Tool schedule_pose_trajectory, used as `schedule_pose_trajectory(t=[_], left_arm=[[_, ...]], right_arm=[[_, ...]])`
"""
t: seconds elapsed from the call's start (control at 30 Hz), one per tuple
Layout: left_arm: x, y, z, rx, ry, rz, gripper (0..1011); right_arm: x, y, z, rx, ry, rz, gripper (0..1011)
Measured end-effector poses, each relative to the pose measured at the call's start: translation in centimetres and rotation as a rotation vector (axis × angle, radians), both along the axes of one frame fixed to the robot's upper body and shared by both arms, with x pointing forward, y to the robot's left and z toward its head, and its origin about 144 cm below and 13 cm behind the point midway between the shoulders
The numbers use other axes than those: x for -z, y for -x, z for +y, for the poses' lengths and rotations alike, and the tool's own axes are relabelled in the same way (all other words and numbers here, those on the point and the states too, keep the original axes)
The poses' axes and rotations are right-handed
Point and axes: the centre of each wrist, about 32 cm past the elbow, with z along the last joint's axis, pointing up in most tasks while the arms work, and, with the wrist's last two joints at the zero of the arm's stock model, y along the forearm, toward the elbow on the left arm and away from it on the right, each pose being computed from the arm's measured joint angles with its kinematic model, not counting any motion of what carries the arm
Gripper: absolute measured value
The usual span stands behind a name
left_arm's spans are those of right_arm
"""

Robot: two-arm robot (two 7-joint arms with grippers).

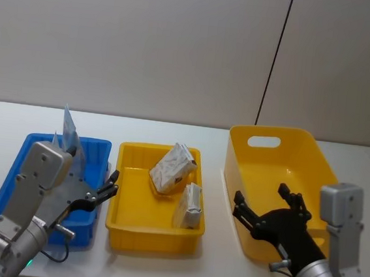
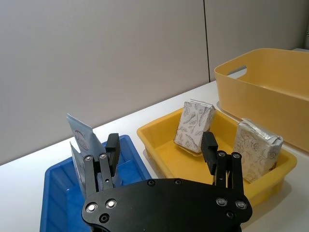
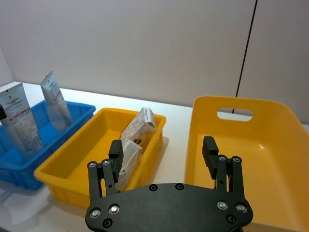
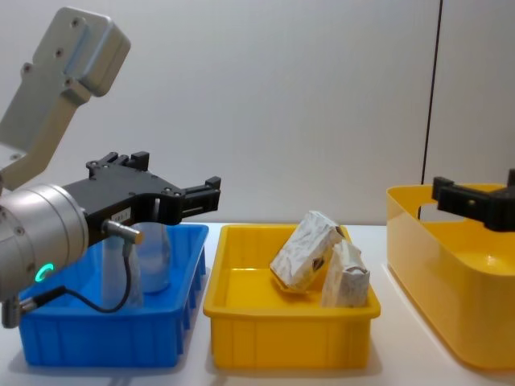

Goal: Bimanual collaborative sorting of washing and personal care products

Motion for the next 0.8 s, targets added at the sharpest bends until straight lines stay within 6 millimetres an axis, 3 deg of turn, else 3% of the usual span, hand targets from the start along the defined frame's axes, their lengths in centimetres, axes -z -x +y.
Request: schedule_pose_trajectory(t=[0.8], left_arm=[[0.0, 0.0, 0.0, 0.000, 0.000, 0.000, 1001]], right_arm=[[-0.2, -2.7, 6.0, 0.043, -0.051, 0.241, 1004]])
